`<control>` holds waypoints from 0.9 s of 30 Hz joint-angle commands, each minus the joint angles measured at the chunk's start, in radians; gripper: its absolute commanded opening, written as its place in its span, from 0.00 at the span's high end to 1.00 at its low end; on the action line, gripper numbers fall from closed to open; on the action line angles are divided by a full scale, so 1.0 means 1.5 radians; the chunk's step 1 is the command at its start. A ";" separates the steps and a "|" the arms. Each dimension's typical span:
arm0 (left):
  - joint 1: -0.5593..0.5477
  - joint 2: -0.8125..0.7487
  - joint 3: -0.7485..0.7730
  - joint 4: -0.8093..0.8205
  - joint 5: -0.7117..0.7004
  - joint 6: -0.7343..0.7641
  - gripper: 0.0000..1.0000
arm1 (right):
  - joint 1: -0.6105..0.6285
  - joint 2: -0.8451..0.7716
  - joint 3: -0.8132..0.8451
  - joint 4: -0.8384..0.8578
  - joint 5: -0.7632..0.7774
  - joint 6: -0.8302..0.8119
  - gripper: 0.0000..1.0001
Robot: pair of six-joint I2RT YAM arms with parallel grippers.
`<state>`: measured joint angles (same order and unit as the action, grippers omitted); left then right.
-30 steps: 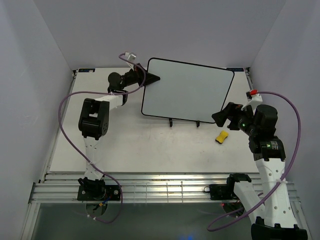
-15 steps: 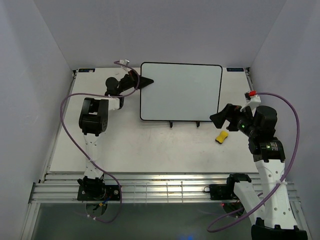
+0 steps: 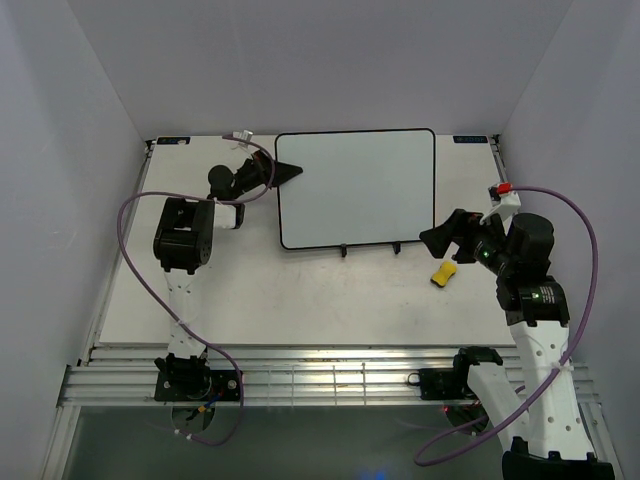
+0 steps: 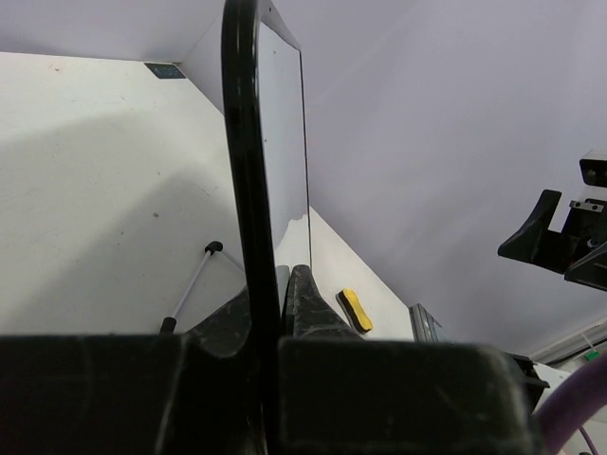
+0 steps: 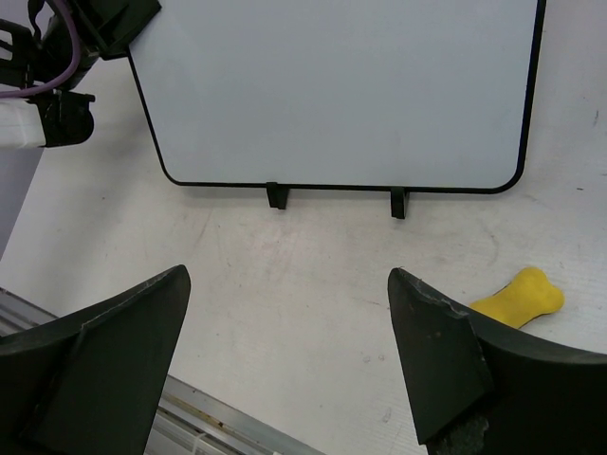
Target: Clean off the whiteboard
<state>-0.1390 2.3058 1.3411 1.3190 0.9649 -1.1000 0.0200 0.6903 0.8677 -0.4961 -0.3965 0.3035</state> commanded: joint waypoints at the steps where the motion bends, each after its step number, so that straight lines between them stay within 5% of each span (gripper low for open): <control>1: 0.004 -0.017 -0.037 0.112 0.063 0.226 1.00 | 0.003 -0.010 -0.003 0.032 -0.013 -0.005 0.10; 21: -0.038 0.047 -0.030 0.113 0.057 0.205 1.00 | 0.003 -0.021 -0.024 0.042 -0.024 -0.001 0.10; 27: -0.038 0.053 -0.037 0.106 0.066 0.206 0.93 | 0.003 -0.020 -0.027 0.046 -0.026 -0.001 0.10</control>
<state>-0.1780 2.3314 1.3190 1.3674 0.9157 -1.1084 0.0204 0.6670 0.8333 -0.4721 -0.4187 0.3061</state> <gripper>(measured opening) 0.133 0.900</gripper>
